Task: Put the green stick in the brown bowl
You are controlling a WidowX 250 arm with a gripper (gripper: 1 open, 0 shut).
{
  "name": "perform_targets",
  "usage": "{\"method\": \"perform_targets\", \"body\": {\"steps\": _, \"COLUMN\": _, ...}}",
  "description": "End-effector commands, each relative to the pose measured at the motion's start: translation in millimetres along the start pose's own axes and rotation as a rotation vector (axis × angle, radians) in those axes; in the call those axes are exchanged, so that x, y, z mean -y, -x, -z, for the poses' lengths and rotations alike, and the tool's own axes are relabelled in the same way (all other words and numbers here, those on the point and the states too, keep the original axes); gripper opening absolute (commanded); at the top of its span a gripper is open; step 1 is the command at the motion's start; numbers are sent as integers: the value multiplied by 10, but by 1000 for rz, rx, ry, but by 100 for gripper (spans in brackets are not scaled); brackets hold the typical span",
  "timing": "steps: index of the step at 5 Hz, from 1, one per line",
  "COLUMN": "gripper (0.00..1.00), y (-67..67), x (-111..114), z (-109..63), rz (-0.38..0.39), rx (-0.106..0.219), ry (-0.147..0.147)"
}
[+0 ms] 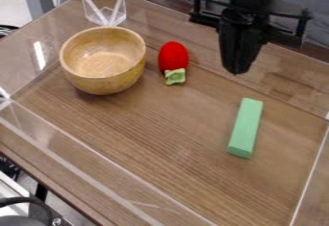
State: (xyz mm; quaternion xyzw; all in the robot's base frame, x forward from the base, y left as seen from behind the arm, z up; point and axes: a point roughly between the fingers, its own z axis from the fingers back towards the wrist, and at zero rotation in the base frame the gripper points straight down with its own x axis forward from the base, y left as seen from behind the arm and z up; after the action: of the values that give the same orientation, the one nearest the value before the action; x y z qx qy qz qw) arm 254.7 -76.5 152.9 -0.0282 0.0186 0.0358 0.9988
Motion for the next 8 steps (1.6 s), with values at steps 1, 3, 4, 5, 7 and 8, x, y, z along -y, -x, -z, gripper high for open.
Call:
{"method": "perform_targets", "body": {"steps": 1, "gripper": 100, "y": -87, "x": -13, "z": 61, "rz": 6, "rx": 18, "ry": 4}}
{"method": "perform_targets", "body": {"steps": 3, "gripper": 100, "y": -162, "x": 117, "z": 340, "rz": -25, "rx": 17, "ry": 15}}
{"method": "perform_targets", "body": {"steps": 4, "gripper": 100, "y": -192, "x": 150, "z": 457, "rz": -7, "rx": 20, "ry": 20}}
{"method": "perform_targets", "body": {"steps": 5, "gripper": 100, "y": -167, "x": 72, "z": 509, "rz": 64, "rx": 20, "ry": 24}}
{"method": "perform_targets", "body": {"steps": 7, "gripper": 100, "y": -261, "x": -55, "z": 622, "rz": 100, "rx": 38, "ry": 36}}
{"method": "perform_targets", "body": {"steps": 8, "gripper": 100, "y": -335, "x": -98, "z": 704, "rz": 73, "rx": 44, "ry": 38}}
